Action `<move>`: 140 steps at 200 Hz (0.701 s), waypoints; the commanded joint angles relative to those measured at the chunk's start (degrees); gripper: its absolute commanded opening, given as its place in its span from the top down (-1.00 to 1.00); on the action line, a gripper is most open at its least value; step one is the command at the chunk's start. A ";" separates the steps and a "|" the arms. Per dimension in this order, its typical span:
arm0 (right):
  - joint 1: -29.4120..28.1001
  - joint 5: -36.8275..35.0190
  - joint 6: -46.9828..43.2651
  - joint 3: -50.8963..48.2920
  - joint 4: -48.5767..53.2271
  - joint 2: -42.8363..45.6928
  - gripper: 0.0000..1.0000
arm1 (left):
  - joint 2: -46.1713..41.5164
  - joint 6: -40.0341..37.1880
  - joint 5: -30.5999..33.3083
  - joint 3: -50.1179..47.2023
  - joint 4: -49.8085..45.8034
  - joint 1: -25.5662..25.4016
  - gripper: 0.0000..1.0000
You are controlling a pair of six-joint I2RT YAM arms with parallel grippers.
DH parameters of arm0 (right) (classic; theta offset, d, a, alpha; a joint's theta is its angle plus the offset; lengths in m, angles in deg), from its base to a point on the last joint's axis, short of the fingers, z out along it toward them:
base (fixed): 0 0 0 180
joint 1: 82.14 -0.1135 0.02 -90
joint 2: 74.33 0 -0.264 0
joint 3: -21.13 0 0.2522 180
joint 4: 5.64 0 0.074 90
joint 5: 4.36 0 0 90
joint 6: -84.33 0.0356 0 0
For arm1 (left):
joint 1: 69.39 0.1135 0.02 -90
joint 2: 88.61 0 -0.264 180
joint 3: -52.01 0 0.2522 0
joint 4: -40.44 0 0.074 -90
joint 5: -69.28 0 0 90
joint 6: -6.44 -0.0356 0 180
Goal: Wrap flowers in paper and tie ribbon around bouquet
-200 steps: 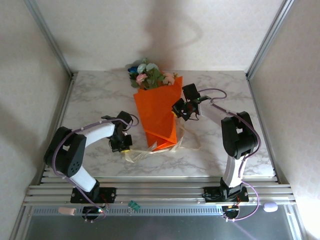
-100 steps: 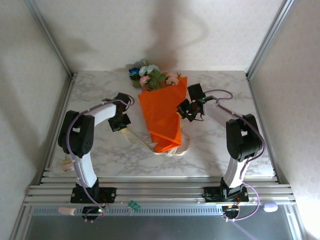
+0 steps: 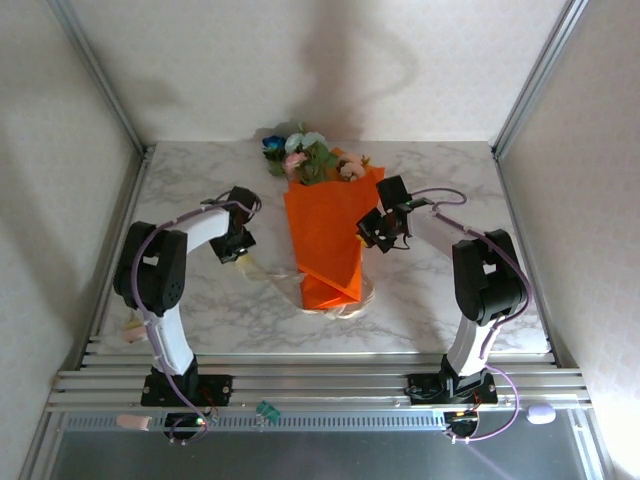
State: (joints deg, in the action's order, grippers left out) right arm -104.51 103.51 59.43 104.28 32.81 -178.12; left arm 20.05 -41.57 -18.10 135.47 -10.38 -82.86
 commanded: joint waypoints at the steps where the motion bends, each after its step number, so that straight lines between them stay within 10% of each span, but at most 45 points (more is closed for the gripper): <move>1: 0.04 0.19 -2.61 -1.54 2.08 -0.22 0.98 | 5.62 1.27 0.23 2.66 -0.49 1.62 0.78; 41: 0.19 -1.20 -8.94 0.36 6.64 -0.83 0.62 | -5.44 5.27 7.27 7.39 -6.18 -2.45 -0.15; 75: 0.27 -4.36 -13.62 1.45 9.94 0.79 0.08 | -14.78 8.62 3.45 3.85 -10.68 -7.44 -0.25; 106: 0.13 -3.05 -18.89 -0.58 10.35 4.09 -0.01 | -22.48 11.85 -3.00 -1.58 -10.96 -8.73 -0.29; 140: -0.40 0.31 -20.39 -8.39 7.04 8.47 0.06 | -21.10 15.45 -24.21 -6.98 3.75 -15.45 -0.32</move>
State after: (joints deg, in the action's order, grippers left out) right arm -104.58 101.26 42.17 100.96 40.26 -173.23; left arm -3.93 -30.68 -26.52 131.42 -15.08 -92.61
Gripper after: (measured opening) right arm 0.479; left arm 0.640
